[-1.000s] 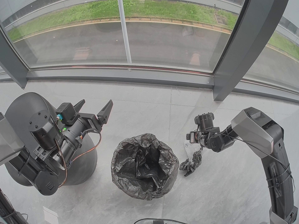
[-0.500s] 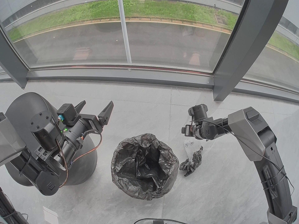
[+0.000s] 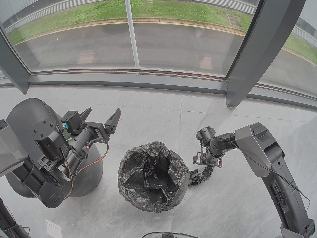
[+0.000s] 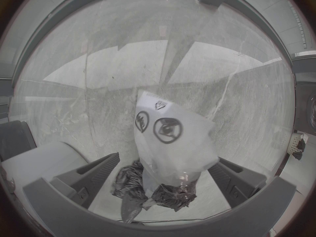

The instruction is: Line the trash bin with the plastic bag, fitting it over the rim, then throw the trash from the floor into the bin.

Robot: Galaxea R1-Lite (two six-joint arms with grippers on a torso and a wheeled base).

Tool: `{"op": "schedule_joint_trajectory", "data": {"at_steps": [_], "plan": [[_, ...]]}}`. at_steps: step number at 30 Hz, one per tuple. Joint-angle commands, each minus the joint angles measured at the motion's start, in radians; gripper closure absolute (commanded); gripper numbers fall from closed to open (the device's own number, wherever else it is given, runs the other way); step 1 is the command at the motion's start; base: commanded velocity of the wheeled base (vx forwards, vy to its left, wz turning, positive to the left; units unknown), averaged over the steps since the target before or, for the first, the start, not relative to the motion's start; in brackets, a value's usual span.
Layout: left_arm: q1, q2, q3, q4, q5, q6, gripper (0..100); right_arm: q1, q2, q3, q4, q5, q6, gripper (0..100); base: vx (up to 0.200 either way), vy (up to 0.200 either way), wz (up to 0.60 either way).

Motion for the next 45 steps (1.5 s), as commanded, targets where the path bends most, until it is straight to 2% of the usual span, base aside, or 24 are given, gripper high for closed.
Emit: {"op": "schedule_joint_trajectory", "data": {"at_steps": [1,6,7,27,31,37,40,42,45], "plan": [[0.000,0.005,-0.001,0.000,0.000,0.000,0,0.003,0.028,-0.002,0.005,0.001,0.004,0,0.000,0.000,0.00],[0.000,0.005,0.000,0.000,0.000,0.000,0,0.001,0.030,-0.002,0.002,0.001,0.005,0,0.000,0.000,0.00],[-0.001,0.004,0.000,0.000,0.000,0.000,0,0.001,0.031,-0.002,0.002,0.001,0.005,100,0.000,0.000,0.00],[0.000,0.001,0.002,0.000,0.000,0.000,0,0.000,0.022,-0.002,0.006,-0.012,0.053,100,0.000,0.000,0.00],[0.000,-0.002,0.000,0.000,0.000,0.000,0,0.000,-0.070,-0.002,0.037,-0.006,0.111,100,0.000,0.000,0.00],[0.000,-0.007,0.002,0.000,0.000,-0.002,0,-0.008,-0.252,-0.002,0.121,-0.002,0.120,100,0.000,0.000,0.00],[0.002,-0.018,0.002,0.000,0.000,-0.002,0,-0.007,-0.340,-0.002,0.166,-0.018,0.119,100,0.000,0.000,0.00],[0.002,-0.024,0.002,0.000,-0.001,-0.002,0,-0.005,-0.397,-0.002,0.190,-0.062,0.125,100,0.000,0.000,0.00],[0.000,-0.034,0.005,0.000,-0.001,-0.003,0,-0.005,-0.478,-0.002,0.192,-0.088,0.134,100,0.000,0.000,0.00]]}}
